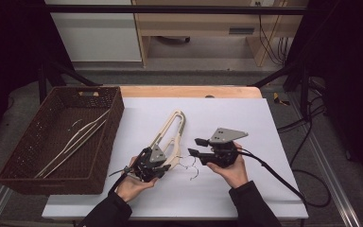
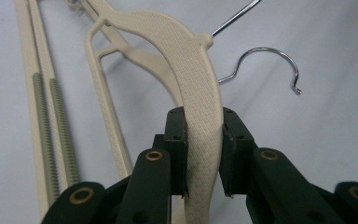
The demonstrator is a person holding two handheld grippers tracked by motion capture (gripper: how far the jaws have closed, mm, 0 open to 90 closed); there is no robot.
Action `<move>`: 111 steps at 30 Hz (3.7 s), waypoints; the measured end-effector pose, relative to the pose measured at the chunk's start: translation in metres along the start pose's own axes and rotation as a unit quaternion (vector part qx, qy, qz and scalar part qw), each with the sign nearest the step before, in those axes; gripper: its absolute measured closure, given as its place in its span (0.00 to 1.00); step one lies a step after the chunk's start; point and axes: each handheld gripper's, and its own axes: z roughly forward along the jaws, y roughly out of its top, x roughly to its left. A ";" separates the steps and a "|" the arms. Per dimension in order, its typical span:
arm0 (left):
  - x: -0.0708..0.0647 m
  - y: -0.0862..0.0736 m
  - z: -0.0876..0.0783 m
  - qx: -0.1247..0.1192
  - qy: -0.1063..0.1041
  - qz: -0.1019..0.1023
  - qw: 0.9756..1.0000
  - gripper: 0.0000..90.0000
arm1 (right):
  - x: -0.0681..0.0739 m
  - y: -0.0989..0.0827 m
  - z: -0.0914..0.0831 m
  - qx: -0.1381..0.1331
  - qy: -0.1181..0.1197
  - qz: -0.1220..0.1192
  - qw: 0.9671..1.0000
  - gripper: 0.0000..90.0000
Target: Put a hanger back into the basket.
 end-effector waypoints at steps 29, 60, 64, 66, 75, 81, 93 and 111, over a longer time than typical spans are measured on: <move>0.050 -0.012 -0.073 -0.055 0.081 -0.077 0.992 0.94 | -0.039 -0.032 -0.047 -0.036 -0.099 0.079 0.991 0.16; 0.042 -0.001 -0.208 -0.226 0.087 -0.052 0.969 0.96 | -0.040 -0.034 -0.057 -0.047 -0.104 0.080 0.990 0.06; 0.053 0.001 -0.226 -0.219 0.092 -0.052 0.970 0.96 | -0.039 -0.036 -0.060 -0.046 -0.104 0.077 0.991 0.06; 0.060 0.002 -0.235 -0.214 0.098 -0.048 0.971 0.96 | -0.039 -0.037 -0.061 -0.047 -0.107 0.080 0.990 0.05; 0.094 0.005 -0.267 -0.204 0.118 -0.048 0.971 0.96 | -0.041 -0.045 -0.077 -0.057 -0.113 0.089 0.988 0.04; 0.115 0.004 -0.277 -0.202 0.116 -0.052 0.971 0.96 | -0.041 -0.049 -0.083 -0.064 -0.111 0.089 0.988 0.04; 0.155 -0.004 -0.299 -0.195 0.146 -0.056 0.968 0.96 | -0.041 -0.052 -0.084 -0.065 -0.111 0.090 0.988 0.04; 0.210 -0.057 -0.265 -0.119 0.184 -0.098 0.971 0.96 | -0.041 -0.053 -0.082 -0.062 -0.110 0.090 0.988 0.03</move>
